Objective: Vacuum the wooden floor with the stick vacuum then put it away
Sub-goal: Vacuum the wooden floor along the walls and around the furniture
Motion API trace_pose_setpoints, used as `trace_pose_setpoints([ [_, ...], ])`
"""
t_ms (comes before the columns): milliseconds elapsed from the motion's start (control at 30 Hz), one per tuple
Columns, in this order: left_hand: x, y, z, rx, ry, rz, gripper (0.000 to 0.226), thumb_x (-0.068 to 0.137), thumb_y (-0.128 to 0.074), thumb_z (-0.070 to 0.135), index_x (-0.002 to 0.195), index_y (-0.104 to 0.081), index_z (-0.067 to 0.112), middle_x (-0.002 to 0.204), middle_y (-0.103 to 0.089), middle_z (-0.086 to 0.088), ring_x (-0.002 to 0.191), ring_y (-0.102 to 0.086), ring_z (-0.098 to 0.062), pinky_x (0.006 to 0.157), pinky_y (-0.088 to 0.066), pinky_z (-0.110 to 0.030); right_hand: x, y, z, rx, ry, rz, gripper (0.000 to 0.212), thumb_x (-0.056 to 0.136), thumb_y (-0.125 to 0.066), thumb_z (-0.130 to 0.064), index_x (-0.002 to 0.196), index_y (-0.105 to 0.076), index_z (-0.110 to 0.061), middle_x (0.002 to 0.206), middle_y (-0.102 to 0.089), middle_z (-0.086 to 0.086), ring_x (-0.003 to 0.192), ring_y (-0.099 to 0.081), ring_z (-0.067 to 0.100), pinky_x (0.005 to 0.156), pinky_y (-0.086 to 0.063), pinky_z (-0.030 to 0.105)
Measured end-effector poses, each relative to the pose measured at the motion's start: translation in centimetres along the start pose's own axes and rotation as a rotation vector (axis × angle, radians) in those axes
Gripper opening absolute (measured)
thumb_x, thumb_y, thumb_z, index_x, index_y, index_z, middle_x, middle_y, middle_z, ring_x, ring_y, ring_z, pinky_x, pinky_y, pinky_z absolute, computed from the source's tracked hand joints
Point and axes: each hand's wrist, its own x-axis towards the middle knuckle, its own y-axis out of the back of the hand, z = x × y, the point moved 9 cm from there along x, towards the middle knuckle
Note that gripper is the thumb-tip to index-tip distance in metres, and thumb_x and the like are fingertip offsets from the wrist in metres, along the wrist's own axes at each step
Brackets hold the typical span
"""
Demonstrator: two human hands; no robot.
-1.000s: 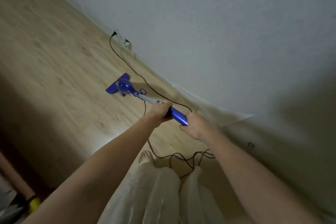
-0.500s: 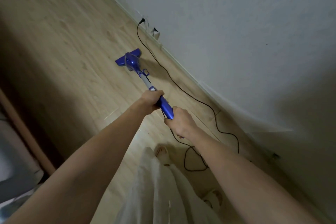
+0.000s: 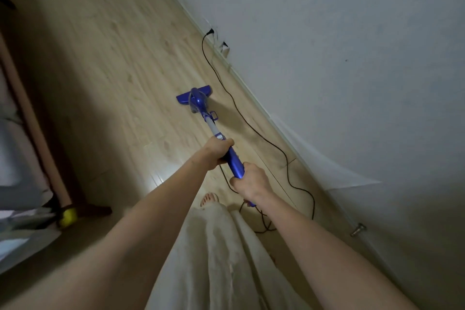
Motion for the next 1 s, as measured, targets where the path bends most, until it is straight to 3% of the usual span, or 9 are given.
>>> trace_pose_setpoints([
  [133,-3.6,-3.8,-4.3,0.039,0.041,0.013,0.02,0.091,-0.054,0.01,0.106,-0.046,0.0,0.101,-0.057,-0.02,0.09,-0.06,-0.033,0.089,-0.054,-0.044,-4.4,0.4,5.0,-0.066,-0.027,0.025,0.02,0.083,-0.06,-0.018,0.102,-0.053,-0.015,0.094,-0.065,0.007,0.082,-0.068,0.031,0.077,-0.058,0.044],
  [233,-6.1,-6.5,-7.0,0.02,0.056,0.056,0.037,0.087,-0.056,0.01,0.12,-0.044,-0.001,0.11,-0.061,-0.022,0.091,-0.064,-0.034,0.067,-0.057,-0.04,-7.5,1.2,8.5,-0.085,-0.088,0.022,0.021,0.084,-0.058,-0.017,0.103,-0.049,-0.018,0.097,-0.065,0.005,0.088,-0.069,0.028,0.082,-0.056,0.039],
  [333,-9.3,-8.8,-8.1,0.042,0.046,0.085,0.027,0.09,-0.052,0.011,0.114,-0.045,0.0,0.103,-0.061,-0.018,0.077,-0.061,-0.027,0.052,-0.049,-0.031,-10.3,3.1,10.7,-0.14,-0.026,0.092,0.022,0.083,-0.061,-0.019,0.104,-0.054,-0.018,0.089,-0.061,0.002,0.079,-0.064,0.025,0.071,-0.052,0.033],
  [467,-12.5,-11.3,-9.0,0.065,0.05,0.072,0.016,0.097,-0.046,0.015,0.108,-0.042,0.004,0.078,-0.051,-0.01,0.065,-0.055,-0.019,0.068,-0.051,-0.03,-12.9,5.3,12.7,-0.137,0.034,0.11,0.018,0.082,-0.064,-0.018,0.096,-0.053,-0.017,0.077,-0.056,0.001,0.063,-0.059,0.02,0.062,-0.055,0.035],
  [533,-13.8,-12.7,-9.0,0.044,0.052,0.059,0.019,0.1,-0.044,0.016,0.114,-0.04,0.005,0.081,-0.052,-0.012,0.076,-0.06,-0.023,0.077,-0.052,-0.033,-13.5,6.6,13.5,-0.164,0.043,0.097,0.018,0.082,-0.062,-0.017,0.095,-0.05,-0.017,0.075,-0.055,0.002,0.055,-0.055,0.019,0.052,-0.051,0.031],
  [633,-14.7,-14.7,-9.1,-0.04,0.069,0.06,0.016,0.101,-0.043,0.016,0.113,-0.034,0.009,0.095,-0.055,-0.016,0.109,-0.061,-0.031,0.091,-0.049,-0.034,-13.6,8.1,14.8,-0.194,0.048,0.064,0.022,0.081,-0.06,-0.015,0.102,-0.056,-0.015,0.072,-0.058,0.006,0.047,-0.053,0.019,0.044,-0.047,0.027],
  [733,-14.3,-16.1,-9.2,-0.096,0.085,0.044,0.018,0.1,-0.044,0.015,0.111,-0.034,0.005,0.113,-0.054,-0.019,0.111,-0.06,-0.032,0.084,-0.049,-0.032,-13.1,9.1,15.6,-0.229,0.052,0.055,0.023,0.08,-0.059,-0.014,0.103,-0.056,-0.015,0.074,-0.059,0.007,0.05,-0.056,0.021,0.048,-0.052,0.031],
  [867,-12.7,-17.1,-8.9,-0.135,0.104,-0.017,0.018,0.098,-0.047,0.013,0.105,-0.035,0.002,0.086,-0.05,-0.013,0.076,-0.057,-0.023,0.082,-0.052,-0.031,-11.8,10.3,15.8,-0.29,0.05,0.075,0.027,0.081,-0.061,-0.018,0.107,-0.054,-0.019,0.084,-0.06,0.007,0.06,-0.063,0.021,0.054,-0.058,0.032],
  [1000,-11.1,-16.6,-7.7,-0.166,0.111,-0.043,0.024,0.097,-0.05,0.013,0.116,-0.039,0.002,0.096,-0.053,-0.014,0.085,-0.063,-0.025,0.074,-0.052,-0.029,-9.9,10.8,14.6,-0.369,0.039,0.075,0.024,0.081,-0.059,-0.02,0.104,-0.055,-0.018,0.08,-0.06,0.005,0.059,-0.061,0.021,0.056,-0.055,0.031],
])
